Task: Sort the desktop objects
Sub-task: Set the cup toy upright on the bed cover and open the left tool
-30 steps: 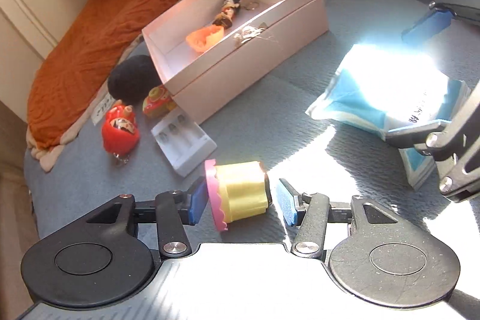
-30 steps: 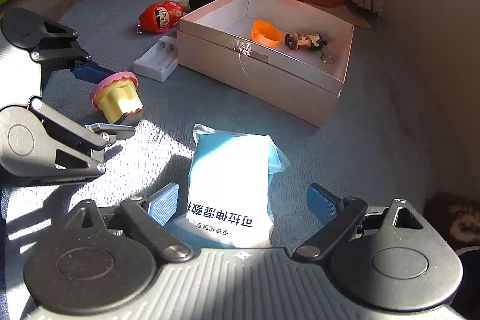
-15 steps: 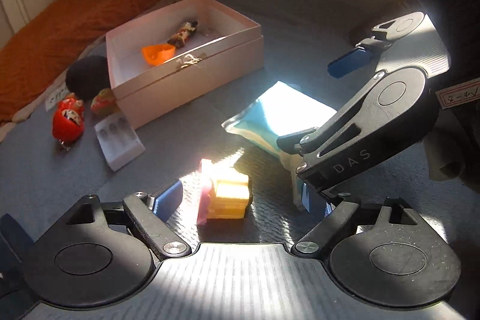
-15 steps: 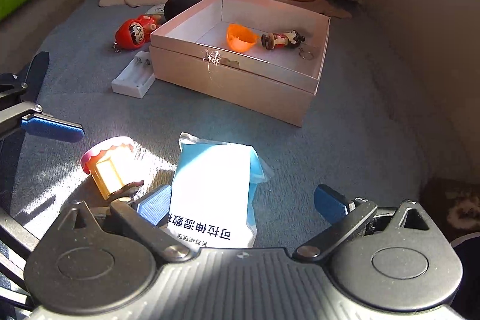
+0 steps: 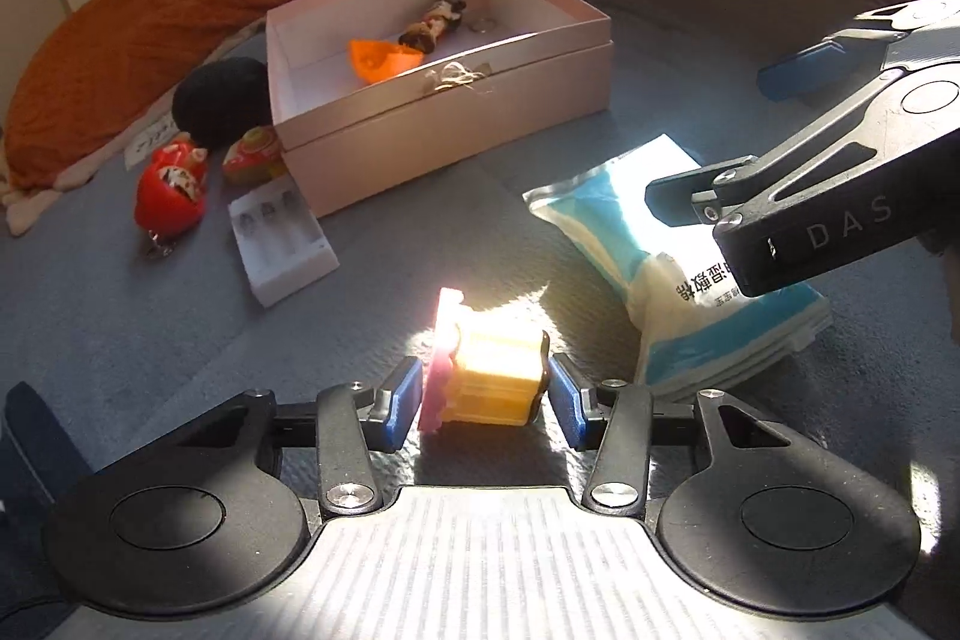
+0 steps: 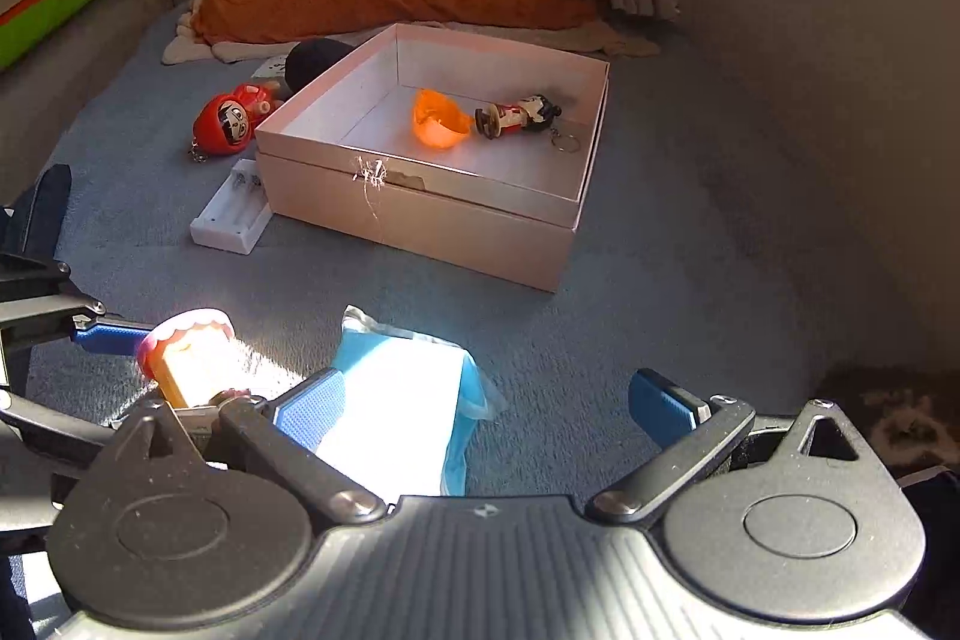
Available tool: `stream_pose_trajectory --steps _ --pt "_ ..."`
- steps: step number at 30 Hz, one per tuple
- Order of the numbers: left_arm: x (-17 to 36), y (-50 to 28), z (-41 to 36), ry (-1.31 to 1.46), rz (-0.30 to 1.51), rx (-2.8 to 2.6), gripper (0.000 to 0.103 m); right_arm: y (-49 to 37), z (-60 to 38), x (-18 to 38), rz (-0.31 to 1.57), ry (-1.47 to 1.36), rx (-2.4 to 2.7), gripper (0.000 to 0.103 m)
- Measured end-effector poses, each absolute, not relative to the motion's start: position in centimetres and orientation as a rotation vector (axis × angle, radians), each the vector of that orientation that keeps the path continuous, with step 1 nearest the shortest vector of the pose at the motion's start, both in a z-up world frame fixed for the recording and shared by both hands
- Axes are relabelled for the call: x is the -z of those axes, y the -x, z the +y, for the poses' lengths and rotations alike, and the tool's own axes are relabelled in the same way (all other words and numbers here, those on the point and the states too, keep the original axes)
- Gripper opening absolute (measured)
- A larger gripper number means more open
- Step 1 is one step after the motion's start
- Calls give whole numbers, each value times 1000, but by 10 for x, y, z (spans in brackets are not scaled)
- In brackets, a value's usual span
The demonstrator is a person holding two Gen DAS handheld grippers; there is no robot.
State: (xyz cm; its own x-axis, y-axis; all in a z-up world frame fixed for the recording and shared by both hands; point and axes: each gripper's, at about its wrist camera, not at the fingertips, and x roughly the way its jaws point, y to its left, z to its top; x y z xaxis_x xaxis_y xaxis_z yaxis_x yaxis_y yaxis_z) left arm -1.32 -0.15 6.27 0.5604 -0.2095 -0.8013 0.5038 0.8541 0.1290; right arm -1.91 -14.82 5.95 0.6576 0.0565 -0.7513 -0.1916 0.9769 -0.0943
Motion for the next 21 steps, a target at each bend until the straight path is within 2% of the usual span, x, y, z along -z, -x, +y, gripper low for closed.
stream_pose_trajectory --steps 3,6,8,9,11,15,21 --pt "-67 12 -2 -539 801 380 48 18 -149 -58 852 165 -133 101" --pt "-58 14 -8 -826 675 300 47 18 -147 -55 855 178 -134 101" --pt "-49 14 -13 -902 664 307 47 19 -146 -54 857 185 -137 101" --pt "-47 15 -15 -899 679 331 48 19 -145 -54 858 188 -138 101" --pt "-43 22 -24 -888 679 379 58 19 -145 -54 859 190 -137 101" --pt "-46 36 -36 -830 684 473 62 18 -146 -52 864 187 -130 101" --pt "-57 44 -31 -677 739 540 75 19 -146 -53 858 189 -133 101"
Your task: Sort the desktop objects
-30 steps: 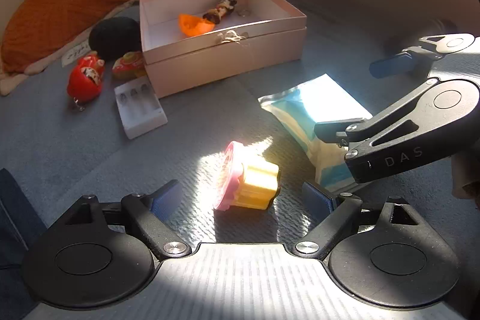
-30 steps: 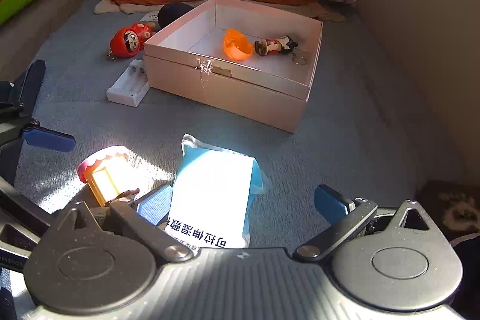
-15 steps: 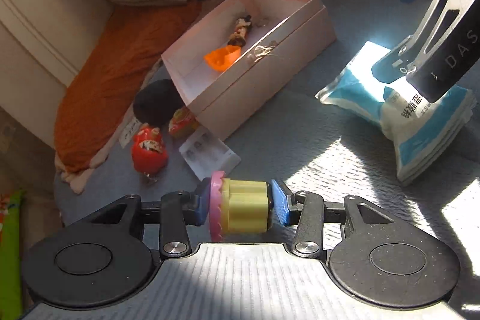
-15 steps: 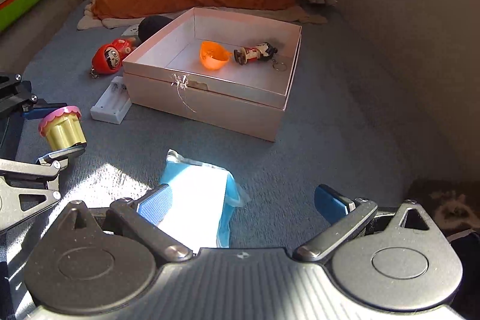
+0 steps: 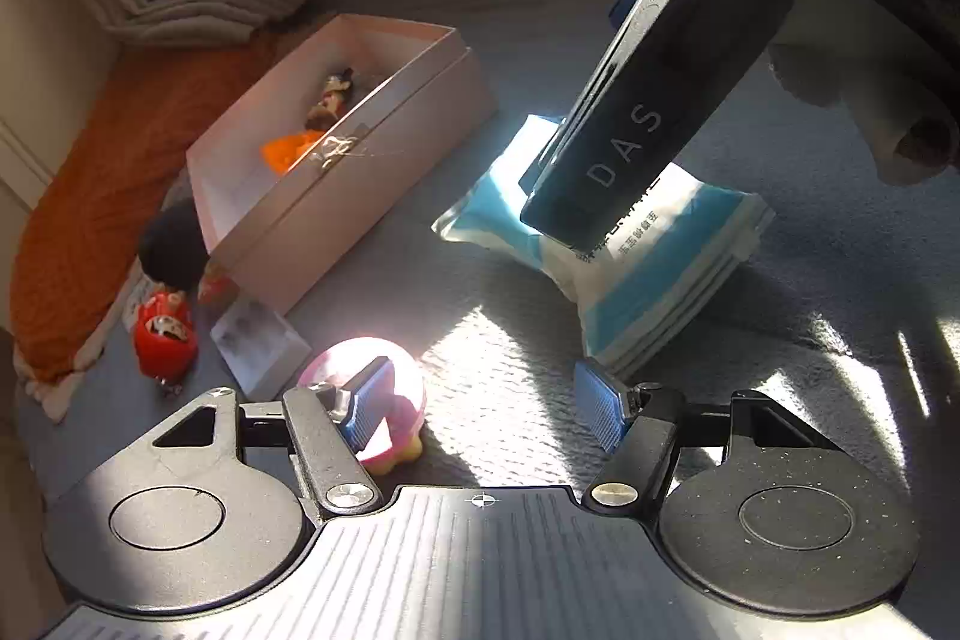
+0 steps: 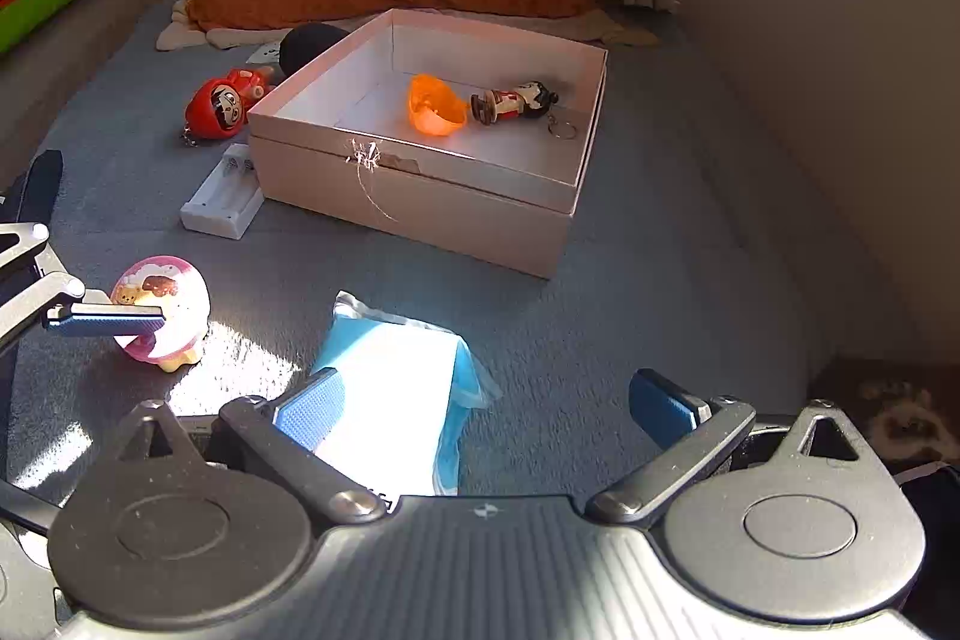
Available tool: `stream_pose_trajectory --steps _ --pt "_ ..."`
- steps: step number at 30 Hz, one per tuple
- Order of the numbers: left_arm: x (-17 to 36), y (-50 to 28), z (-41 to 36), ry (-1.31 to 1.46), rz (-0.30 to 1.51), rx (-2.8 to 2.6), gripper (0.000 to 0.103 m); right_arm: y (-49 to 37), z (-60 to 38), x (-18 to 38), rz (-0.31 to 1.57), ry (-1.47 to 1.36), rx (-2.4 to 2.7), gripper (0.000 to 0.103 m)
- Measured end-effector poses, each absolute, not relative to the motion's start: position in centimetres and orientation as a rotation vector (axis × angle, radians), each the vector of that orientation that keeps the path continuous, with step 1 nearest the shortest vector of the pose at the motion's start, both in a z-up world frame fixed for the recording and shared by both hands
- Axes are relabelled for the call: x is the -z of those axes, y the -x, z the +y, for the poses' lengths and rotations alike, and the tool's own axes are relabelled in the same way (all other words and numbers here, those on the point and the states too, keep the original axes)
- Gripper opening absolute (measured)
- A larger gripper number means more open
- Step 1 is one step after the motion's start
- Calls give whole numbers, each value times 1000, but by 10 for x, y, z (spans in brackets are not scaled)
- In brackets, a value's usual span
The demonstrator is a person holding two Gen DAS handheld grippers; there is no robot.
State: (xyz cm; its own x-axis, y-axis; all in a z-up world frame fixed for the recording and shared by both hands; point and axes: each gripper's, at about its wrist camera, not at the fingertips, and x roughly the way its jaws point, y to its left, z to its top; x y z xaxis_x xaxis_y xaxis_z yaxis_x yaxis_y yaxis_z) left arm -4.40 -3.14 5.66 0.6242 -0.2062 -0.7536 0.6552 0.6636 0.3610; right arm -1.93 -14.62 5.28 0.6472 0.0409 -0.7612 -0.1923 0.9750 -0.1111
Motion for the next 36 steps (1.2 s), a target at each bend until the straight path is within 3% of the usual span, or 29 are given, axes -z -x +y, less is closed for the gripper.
stream_pose_trajectory --steps 5,9,13,18,26,36 --pt "-69 26 8 -414 821 371 94 20 -145 -52 880 174 -150 101" --pt "-69 5 38 -243 882 205 96 26 -137 -46 952 126 -207 101" --pt "-66 -10 60 -113 939 108 98 40 -114 -38 1037 144 -333 87" --pt "-63 -8 63 -93 946 126 98 57 -89 -29 1131 165 -477 85" --pt "-61 -6 57 -120 945 145 100 83 -72 -6 1187 282 -478 103" --pt "-59 -6 54 -136 956 151 100 93 -71 -4 1142 270 -452 103"
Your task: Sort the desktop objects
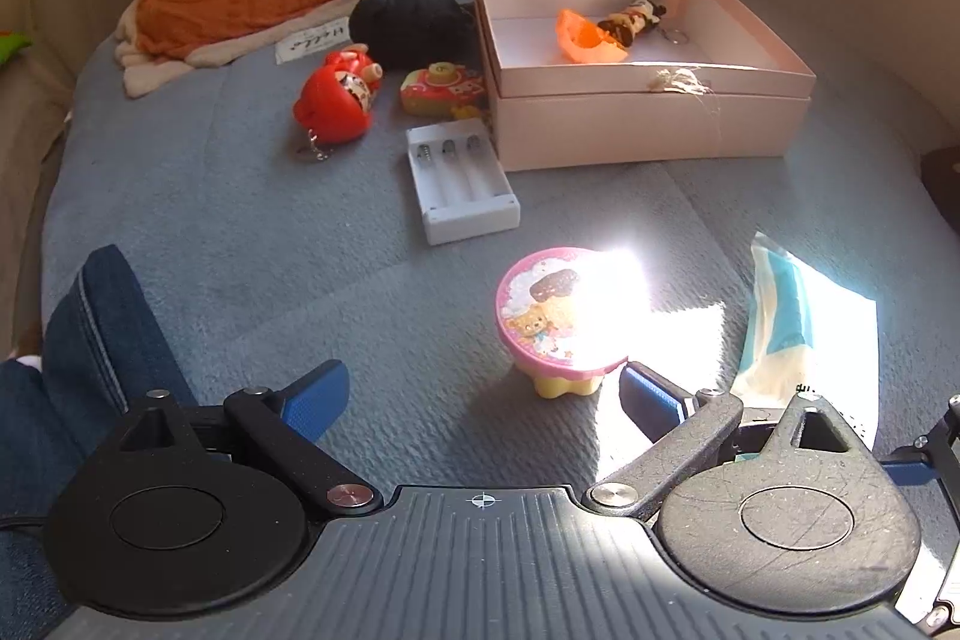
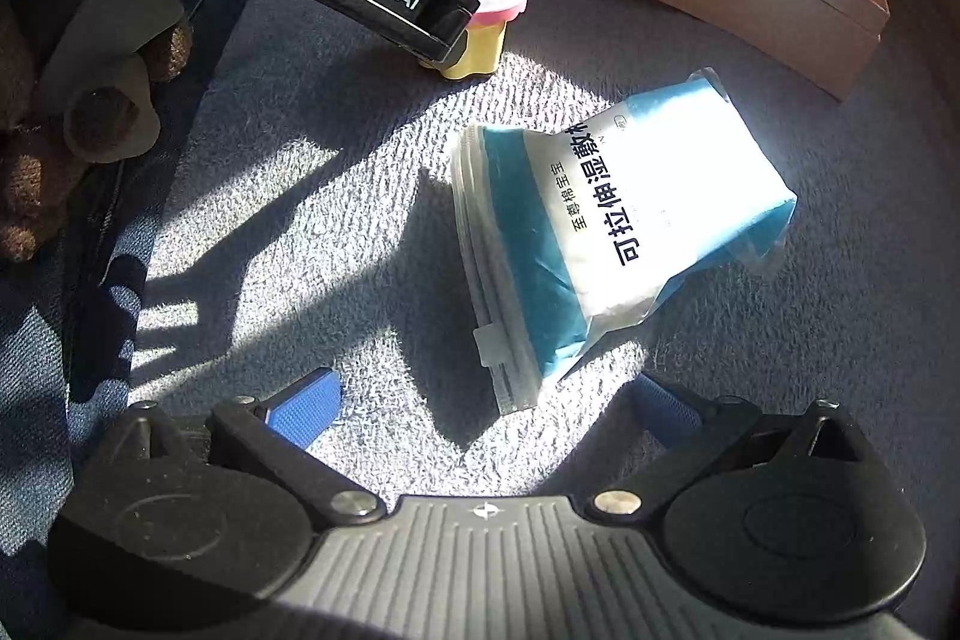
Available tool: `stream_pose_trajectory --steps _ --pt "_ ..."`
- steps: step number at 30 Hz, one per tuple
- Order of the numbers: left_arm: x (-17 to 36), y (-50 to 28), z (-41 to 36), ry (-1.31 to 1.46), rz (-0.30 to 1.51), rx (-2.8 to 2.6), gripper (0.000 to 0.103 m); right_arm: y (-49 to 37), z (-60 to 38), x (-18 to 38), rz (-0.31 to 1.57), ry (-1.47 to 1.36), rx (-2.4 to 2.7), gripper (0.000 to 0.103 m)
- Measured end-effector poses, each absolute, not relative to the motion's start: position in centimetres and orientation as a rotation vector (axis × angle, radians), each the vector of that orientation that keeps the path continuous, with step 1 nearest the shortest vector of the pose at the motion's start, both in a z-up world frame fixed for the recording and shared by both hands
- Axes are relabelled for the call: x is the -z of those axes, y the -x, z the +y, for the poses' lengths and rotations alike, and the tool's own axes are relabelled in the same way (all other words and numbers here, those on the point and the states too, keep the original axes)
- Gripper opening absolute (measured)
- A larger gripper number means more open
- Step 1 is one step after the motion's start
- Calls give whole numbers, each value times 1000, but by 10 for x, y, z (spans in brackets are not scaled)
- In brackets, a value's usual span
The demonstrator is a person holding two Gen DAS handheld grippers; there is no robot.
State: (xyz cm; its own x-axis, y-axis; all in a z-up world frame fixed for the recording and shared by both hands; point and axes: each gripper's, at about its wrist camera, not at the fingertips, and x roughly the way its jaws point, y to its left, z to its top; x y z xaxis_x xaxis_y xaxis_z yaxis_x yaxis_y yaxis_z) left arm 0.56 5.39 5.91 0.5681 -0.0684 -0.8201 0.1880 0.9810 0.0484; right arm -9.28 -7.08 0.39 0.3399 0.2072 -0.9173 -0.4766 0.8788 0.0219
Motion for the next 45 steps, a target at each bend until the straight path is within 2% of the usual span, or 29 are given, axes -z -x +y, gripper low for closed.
stream_pose_trajectory --steps 5,8,10,15,18,21,23,25,26,31,37,40,42,43,45 --pt "-59 -6 53 -141 957 151 100 95 -71 -7 1137 262 -449 103" --pt "-58 -5 53 -140 958 151 100 87 -71 -16 1195 249 -455 103" --pt "-58 -5 53 -139 958 151 100 80 -79 -32 1216 151 -421 103" --pt "-57 -6 54 -133 962 156 100 71 -101 -83 1101 -11 -263 103" --pt "-56 -6 53 -136 963 158 100 51 -116 -80 1115 -80 -178 102" --pt "-56 -5 53 -137 960 157 100 23 -123 -59 1156 -147 -118 85" --pt "-56 -5 54 -144 962 131 100 11 -126 -49 1191 -217 -111 80" --pt "-55 -7 57 -125 974 131 100 6 -122 -43 1205 -233 -136 64" --pt "-55 -7 57 -120 973 138 100 6 -121 -45 1202 -221 -154 60" --pt "-53 -5 50 -161 968 154 100 14 -124 -55 1178 -75 -158 56" --pt "-59 -3 46 -164 933 182 100 26 -147 -59 1228 -42 -210 56" --pt "-58 -4 36 -181 924 210 97 32 -150 -54 1234 -12 -222 56" --pt "-54 -7 28 -214 927 213 90 33 -148 -52 1226 7 -227 56" --pt "-52 -8 25 -227 930 210 82 33 -148 -52 1225 13 -228 56" --pt "-47 -14 21 -244 934 200 78 33 -148 -52 1226 17 -228 56"
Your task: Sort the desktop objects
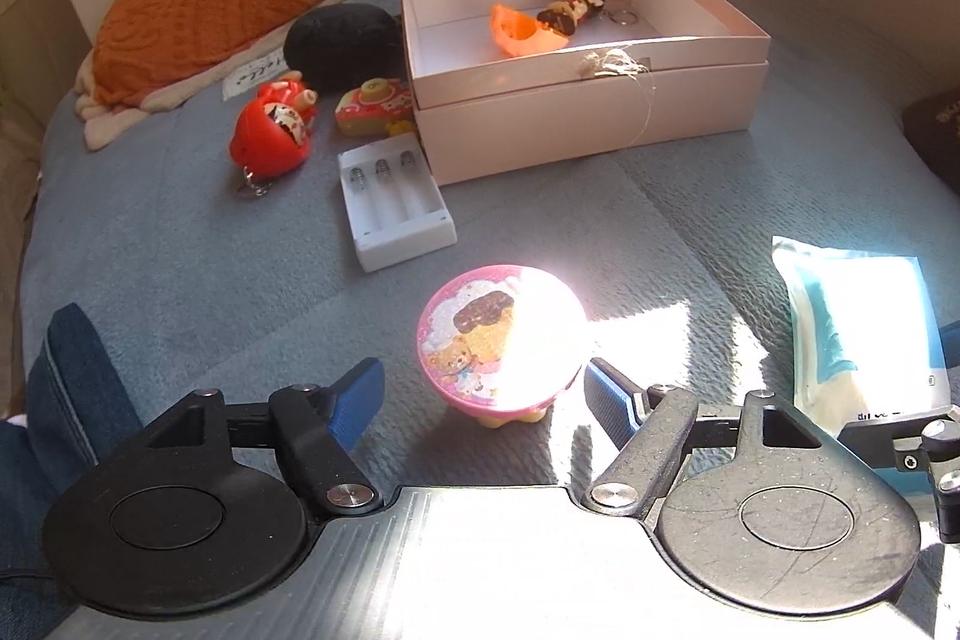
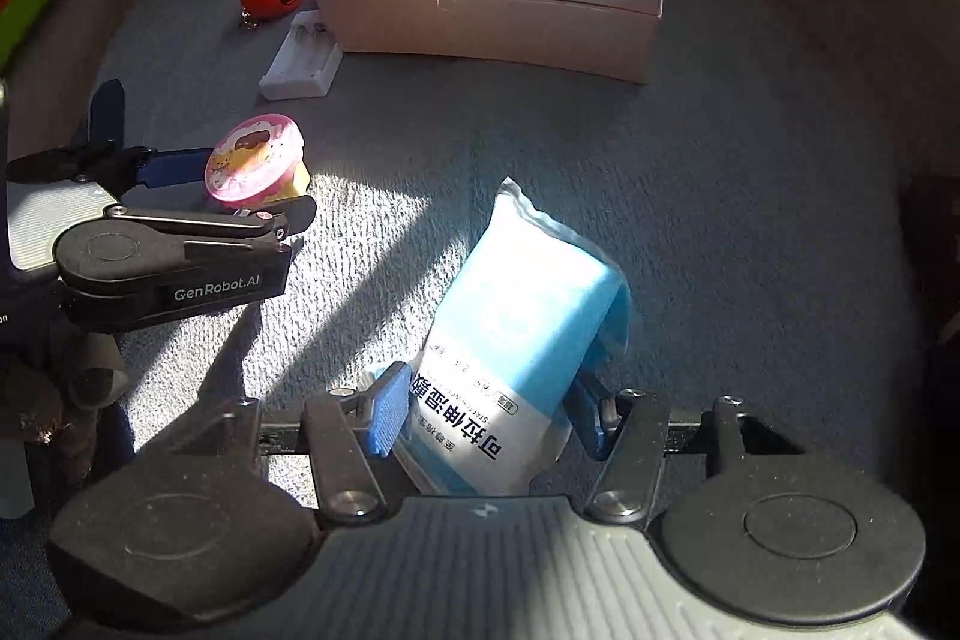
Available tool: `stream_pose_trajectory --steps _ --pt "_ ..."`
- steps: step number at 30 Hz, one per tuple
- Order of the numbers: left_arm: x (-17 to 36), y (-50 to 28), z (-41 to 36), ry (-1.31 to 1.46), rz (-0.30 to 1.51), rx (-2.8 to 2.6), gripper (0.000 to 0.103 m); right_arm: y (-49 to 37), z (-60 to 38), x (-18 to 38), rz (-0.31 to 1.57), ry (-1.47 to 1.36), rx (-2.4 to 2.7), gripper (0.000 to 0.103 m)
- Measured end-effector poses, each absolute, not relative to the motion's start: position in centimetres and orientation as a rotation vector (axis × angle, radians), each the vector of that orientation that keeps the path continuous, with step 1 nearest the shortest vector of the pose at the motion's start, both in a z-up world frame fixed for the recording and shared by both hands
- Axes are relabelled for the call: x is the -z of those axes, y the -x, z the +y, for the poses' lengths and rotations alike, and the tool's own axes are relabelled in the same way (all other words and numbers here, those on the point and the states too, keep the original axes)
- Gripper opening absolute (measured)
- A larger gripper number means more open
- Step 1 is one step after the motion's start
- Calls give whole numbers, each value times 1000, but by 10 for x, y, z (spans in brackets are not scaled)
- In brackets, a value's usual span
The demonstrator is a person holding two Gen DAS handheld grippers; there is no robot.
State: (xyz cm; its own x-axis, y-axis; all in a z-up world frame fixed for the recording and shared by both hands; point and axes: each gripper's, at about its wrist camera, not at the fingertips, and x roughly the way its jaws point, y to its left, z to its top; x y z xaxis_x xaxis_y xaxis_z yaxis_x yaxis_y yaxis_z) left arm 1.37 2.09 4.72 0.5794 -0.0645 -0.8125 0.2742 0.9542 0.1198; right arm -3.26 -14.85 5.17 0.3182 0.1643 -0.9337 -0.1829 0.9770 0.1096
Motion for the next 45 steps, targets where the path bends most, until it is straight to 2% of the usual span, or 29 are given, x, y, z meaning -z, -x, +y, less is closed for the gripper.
stream_pose_trajectory --steps 1,4,7,8,9,14,21,28,30,32,34,35,38,39,41,45 --pt "-46 -16 20 -249 934 193 76 33 -148 -51 1229 10 -223 56" --pt "-48 -19 20 -256 931 193 56 36 -146 -55 1220 33 -217 56" --pt "-57 -11 20 -271 910 212 51 42 -144 -64 1185 64 -222 55" --pt "-62 -5 19 -279 901 230 45 44 -144 -67 1174 67 -226 55" --pt "-66 -2 19 -283 899 239 44 46 -145 -73 1160 66 -229 55" --pt "-101 13 17 -271 832 284 44 51 -155 -102 1096 50 -238 55" --pt "-174 -16 10 -239 604 292 44 15 -184 -184 814 52 -176 54" --pt "-166 -84 -32 -238 566 310 44 -64 -200 -194 752 -13 -144 54" --pt "-154 -104 -43 -231 572 326 47 -85 -197 -188 748 -12 -151 54" --pt "-140 -122 -44 -207 614 340 58 -101 -192 -180 744 -4 -150 54" --pt "-131 -125 -36 -187 634 333 65 -117 -183 -165 763 -2 -159 54" --pt "-128 -123 -30 -178 641 330 71 -124 -181 -159 776 -6 -167 55" --pt "-121 -108 -12 -173 687 308 78 -144 -169 -135 849 -30 -235 56" --pt "-118 -102 -4 -169 709 301 80 -145 -165 -128 860 -33 -234 59" --pt "-115 -83 14 -157 760 290 89 -140 -162 -121 859 -24 -217 65" --pt "-109 -50 46 -147 810 277 95 -119 -160 -110 877 -19 -196 67"
